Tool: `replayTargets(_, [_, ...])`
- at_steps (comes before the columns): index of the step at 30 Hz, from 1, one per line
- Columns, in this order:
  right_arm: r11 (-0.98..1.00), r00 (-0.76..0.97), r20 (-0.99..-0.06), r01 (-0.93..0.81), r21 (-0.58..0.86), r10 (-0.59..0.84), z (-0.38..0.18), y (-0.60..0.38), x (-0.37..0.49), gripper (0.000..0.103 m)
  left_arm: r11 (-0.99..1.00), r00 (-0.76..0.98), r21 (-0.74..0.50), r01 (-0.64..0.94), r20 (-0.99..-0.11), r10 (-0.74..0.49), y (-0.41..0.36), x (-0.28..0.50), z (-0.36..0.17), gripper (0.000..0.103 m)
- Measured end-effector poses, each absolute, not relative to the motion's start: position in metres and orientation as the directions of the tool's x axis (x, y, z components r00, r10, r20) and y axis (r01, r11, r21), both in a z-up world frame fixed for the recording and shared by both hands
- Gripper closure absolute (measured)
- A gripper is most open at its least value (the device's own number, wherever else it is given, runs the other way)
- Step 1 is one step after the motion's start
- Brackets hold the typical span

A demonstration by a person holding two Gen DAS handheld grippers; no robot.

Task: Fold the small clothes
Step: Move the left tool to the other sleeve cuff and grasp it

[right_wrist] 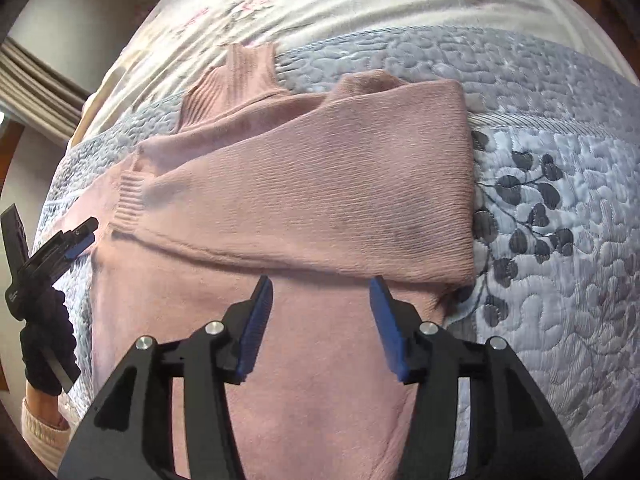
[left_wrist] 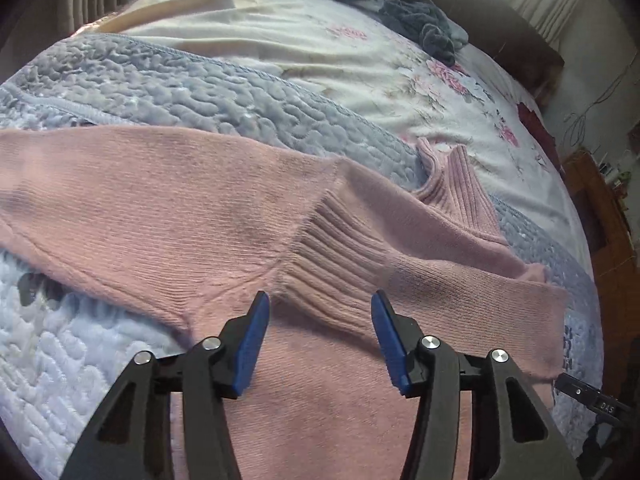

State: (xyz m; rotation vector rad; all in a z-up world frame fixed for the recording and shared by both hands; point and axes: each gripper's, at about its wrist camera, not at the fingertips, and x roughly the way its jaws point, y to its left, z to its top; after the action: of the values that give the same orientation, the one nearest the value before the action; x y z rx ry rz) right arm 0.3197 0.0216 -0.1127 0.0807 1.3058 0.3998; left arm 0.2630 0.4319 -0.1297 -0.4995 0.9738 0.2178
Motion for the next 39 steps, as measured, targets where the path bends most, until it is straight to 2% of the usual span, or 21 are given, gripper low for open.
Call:
replayTargets(8, [0.856, 0.127, -0.916, -0.423, 0.297, 0.38, -0.111, 0.109, 0.281, 0.051, 0.687, 0.509, -0.259, -0.679, -0.841, 0.185, 0.609, 0.154, -0.123, 0.049])
replayTargets(15, [0.832, 0.08, -0.938, -0.491, 0.258, 0.338, -0.135, 0.153, 0.26, 0.051, 0.449, 0.543, -0.413, -0.792, -0.813, 0.21, 0.727, 0.101, -0.143, 0.049])
replayTargets(18, [0.836, 0.068, -0.942, -0.485, 0.258, 0.33, -0.142, 0.155, 0.26, 0.051, 0.395, 0.598, -0.495, -0.774, -0.776, 0.2, 0.751, 0.095, -0.15, 0.049])
replayTargets(23, [0.851, 0.065, -0.96, -0.48, 0.21, 0.274, -0.156, 0.155, 0.266, 0.051, 0.38, 0.643, -0.546, -0.747, -0.738, 0.205, 0.77, 0.105, -0.155, 0.049])
replayTargets(33, [0.856, 0.071, -0.965, -0.482, 0.19, 0.254, -0.17, 0.154, 0.266, 0.05, 0.365, 0.674, -0.583, -0.725, -0.709, 0.206, 0.8, 0.13, -0.158, 0.049])
replayTargets(36, [0.858, 0.068, -0.963, -0.474, 0.199, 0.261, -0.172, 0.154, 0.269, 0.05, 0.394, 0.649, -0.541, -0.743, -0.727, 0.224, 0.799, 0.136, -0.157, 0.062])
replayTargets(38, [0.858, 0.07, -0.962, -0.474, 0.199, 0.262, -0.172, 0.154, 0.269, 0.05, 0.4, 0.635, -0.522, -0.754, -0.736, 0.235, 0.798, 0.135, -0.156, 0.077])
replayTargets(39, [0.857, 0.071, -0.962, -0.474, 0.199, 0.262, -0.172, 0.154, 0.269, 0.05, 0.4, 0.632, -0.519, -0.755, -0.738, 0.236, 0.798, 0.134, -0.156, 0.081])
